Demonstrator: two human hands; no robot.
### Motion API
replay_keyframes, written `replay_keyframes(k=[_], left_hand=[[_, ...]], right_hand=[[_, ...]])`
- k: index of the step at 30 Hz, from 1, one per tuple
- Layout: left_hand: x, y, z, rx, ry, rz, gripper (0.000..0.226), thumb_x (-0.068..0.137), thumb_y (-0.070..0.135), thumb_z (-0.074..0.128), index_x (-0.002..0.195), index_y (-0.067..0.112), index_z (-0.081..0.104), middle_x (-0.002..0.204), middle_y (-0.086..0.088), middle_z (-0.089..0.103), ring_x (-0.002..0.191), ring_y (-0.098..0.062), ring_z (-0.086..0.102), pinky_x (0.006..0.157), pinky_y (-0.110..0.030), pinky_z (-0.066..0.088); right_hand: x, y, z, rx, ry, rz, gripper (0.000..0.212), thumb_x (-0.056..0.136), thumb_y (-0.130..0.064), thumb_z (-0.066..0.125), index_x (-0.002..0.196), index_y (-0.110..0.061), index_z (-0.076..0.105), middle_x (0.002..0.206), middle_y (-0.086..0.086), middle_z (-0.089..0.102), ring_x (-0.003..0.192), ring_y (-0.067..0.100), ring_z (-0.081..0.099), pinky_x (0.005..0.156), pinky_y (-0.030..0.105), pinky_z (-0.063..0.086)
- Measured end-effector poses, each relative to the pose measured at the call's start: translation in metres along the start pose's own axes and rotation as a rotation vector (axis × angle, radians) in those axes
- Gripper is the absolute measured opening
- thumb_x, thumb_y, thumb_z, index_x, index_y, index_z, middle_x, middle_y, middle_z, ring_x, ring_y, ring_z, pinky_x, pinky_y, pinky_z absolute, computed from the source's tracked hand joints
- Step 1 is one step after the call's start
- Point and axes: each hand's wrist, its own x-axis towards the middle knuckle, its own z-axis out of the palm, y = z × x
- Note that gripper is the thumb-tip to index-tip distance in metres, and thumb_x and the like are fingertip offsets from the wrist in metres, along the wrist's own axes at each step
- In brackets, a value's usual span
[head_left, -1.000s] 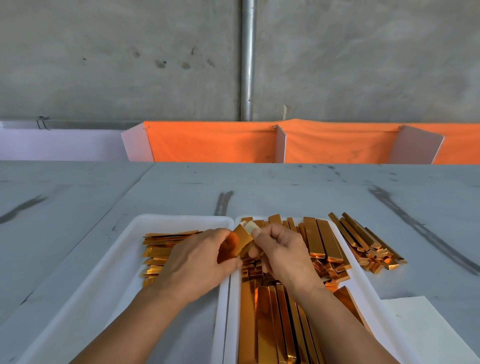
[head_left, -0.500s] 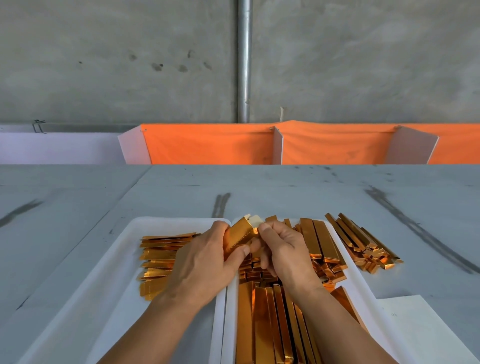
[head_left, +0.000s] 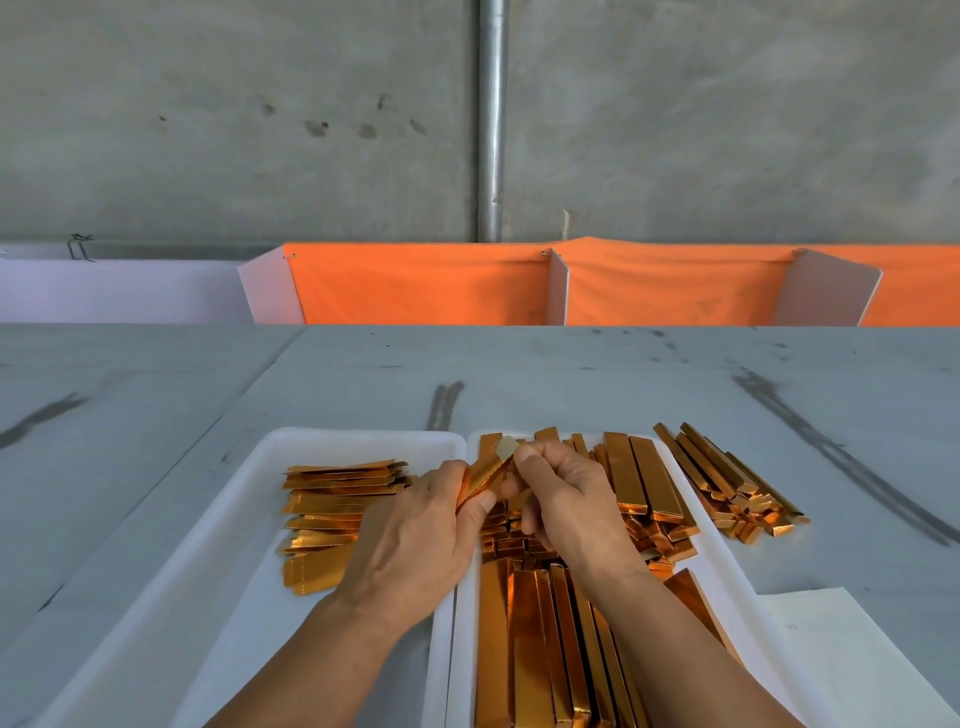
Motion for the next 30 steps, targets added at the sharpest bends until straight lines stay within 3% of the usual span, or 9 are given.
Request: replay_keyframes(k=[3, 7, 11, 14, 18, 25, 30], left_hand=[[0.000, 0.002, 0.000, 0.004, 0.005, -0.003, 0.058, 0.083, 0.067, 0.004, 0.107, 0.032, 0.042, 0.080, 0.015, 0.050, 0.061, -0.005, 0.050, 0.048, -0.013, 0.027], [0.002, 0.004, 0.000, 0.060, 0.007, -0.040, 0.064, 0.079, 0.069, 0.002, 0.110, 0.029, 0.042, 0.082, 0.015, 0.051, 0.063, -0.006, 0.052, 0.048, -0.014, 0.028], [0.003, 0.004, 0.000, 0.134, -0.009, -0.081, 0.056, 0.084, 0.065, 0.010, 0.112, 0.028, 0.041, 0.080, 0.013, 0.046, 0.062, -0.007, 0.048, 0.045, -0.014, 0.023], [0.004, 0.003, 0.001, 0.176, -0.017, -0.090, 0.047, 0.092, 0.063, 0.020, 0.113, 0.027, 0.040, 0.084, 0.014, 0.048, 0.064, -0.007, 0.048, 0.047, -0.015, 0.025], [0.004, 0.003, 0.001, 0.215, -0.019, -0.094, 0.044, 0.093, 0.062, 0.021, 0.111, 0.027, 0.039, 0.084, 0.014, 0.047, 0.063, -0.007, 0.047, 0.047, -0.016, 0.027], [0.003, 0.009, -0.004, 0.306, -0.020, -0.048, 0.054, 0.086, 0.064, 0.006, 0.113, 0.028, 0.037, 0.083, 0.013, 0.045, 0.060, -0.007, 0.045, 0.045, -0.015, 0.021], [0.001, 0.011, -0.004, 0.337, -0.021, -0.036, 0.047, 0.093, 0.062, 0.016, 0.114, 0.028, 0.040, 0.082, 0.013, 0.044, 0.058, -0.007, 0.040, 0.044, -0.016, 0.015]], right_hand=[[0.000, -0.001, 0.001, 0.000, 0.038, -0.043, 0.027, 0.103, -0.024, 0.049, 0.084, -0.013, 0.066, 0.059, 0.000, 0.063, 0.045, 0.009, 0.049, 0.044, 0.017, 0.040], [0.000, 0.001, 0.001, -0.038, 0.122, -0.127, 0.008, 0.097, -0.017, 0.058, 0.091, -0.020, 0.063, 0.077, 0.004, 0.068, 0.068, 0.016, 0.062, 0.063, 0.033, 0.055], [-0.002, 0.004, 0.002, -0.107, 0.110, -0.175, 0.014, 0.095, -0.013, 0.061, 0.093, -0.025, 0.066, 0.072, -0.016, 0.065, 0.063, 0.002, 0.059, 0.058, 0.018, 0.052], [-0.002, 0.005, 0.003, -0.131, 0.092, -0.193, 0.016, 0.096, -0.011, 0.061, 0.097, -0.026, 0.067, 0.070, -0.020, 0.063, 0.058, -0.001, 0.056, 0.055, 0.015, 0.049], [-0.004, 0.005, 0.002, -0.186, 0.064, -0.240, 0.021, 0.096, -0.009, 0.059, 0.099, -0.029, 0.063, 0.075, -0.028, 0.065, 0.071, -0.006, 0.064, 0.061, 0.008, 0.048], [-0.002, 0.008, 0.002, -0.244, 0.055, -0.238, 0.017, 0.095, -0.012, 0.061, 0.099, -0.028, 0.062, 0.082, -0.024, 0.066, 0.072, -0.002, 0.064, 0.061, 0.009, 0.048], [-0.003, 0.005, 0.001, -0.253, -0.008, -0.202, 0.016, 0.093, -0.012, 0.063, 0.094, -0.028, 0.060, 0.082, -0.015, 0.066, 0.058, 0.001, 0.058, 0.053, 0.015, 0.046]])
